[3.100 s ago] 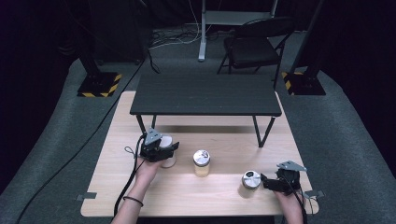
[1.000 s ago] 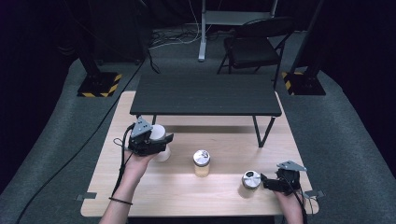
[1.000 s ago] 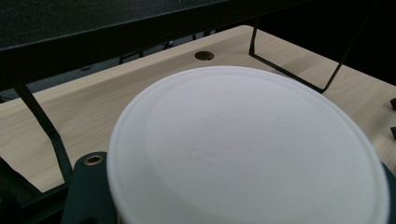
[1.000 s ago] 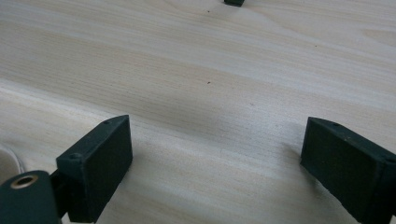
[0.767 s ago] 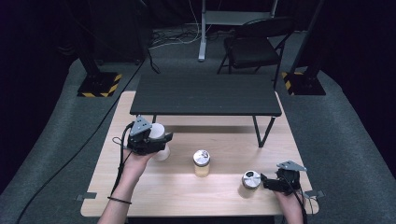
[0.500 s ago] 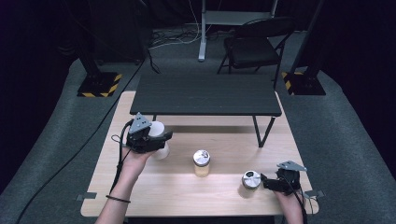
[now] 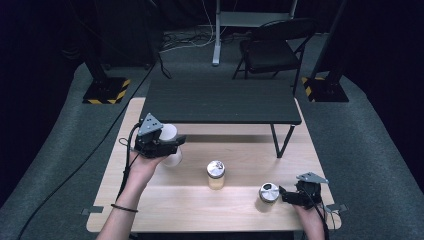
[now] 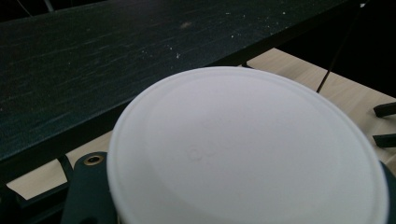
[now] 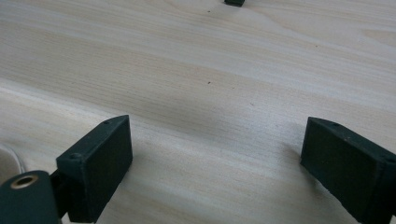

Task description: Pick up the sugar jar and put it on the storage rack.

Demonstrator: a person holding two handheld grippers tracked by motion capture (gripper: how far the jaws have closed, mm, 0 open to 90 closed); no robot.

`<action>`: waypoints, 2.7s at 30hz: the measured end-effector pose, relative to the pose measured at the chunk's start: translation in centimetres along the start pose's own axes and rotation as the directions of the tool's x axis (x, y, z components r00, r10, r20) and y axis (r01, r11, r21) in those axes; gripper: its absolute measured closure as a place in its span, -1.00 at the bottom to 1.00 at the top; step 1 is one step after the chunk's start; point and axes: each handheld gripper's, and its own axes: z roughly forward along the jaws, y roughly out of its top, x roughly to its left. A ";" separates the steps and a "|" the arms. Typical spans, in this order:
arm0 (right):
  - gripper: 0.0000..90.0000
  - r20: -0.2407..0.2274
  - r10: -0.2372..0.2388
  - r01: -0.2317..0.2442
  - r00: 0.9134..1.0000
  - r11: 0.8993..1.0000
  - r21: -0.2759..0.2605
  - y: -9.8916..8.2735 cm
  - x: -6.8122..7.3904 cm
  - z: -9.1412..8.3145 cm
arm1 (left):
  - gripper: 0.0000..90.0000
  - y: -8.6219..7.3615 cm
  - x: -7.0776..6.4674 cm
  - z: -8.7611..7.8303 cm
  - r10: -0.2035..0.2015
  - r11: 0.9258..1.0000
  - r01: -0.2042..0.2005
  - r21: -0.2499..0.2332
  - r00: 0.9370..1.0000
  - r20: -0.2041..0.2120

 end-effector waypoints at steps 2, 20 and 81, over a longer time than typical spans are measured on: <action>-0.82 0.000 0.000 0.000 1.000 1.000 0.000 0.0 0.0 0.0 | -0.21 0.3 0.0 -0.1 0.002 1.000 -0.002 -0.004 1.000 0.003; -0.82 0.001 -0.002 0.002 1.000 1.000 0.001 0.0 0.0 0.0 | -0.21 2.8 0.3 -0.7 -0.002 1.000 0.002 -0.005 1.000 0.004; -0.82 -0.011 -0.006 0.006 1.000 1.000 -0.001 0.0 0.0 0.0 | -0.21 11.5 2.3 2.3 -0.010 1.000 0.009 -0.019 0.997 -0.073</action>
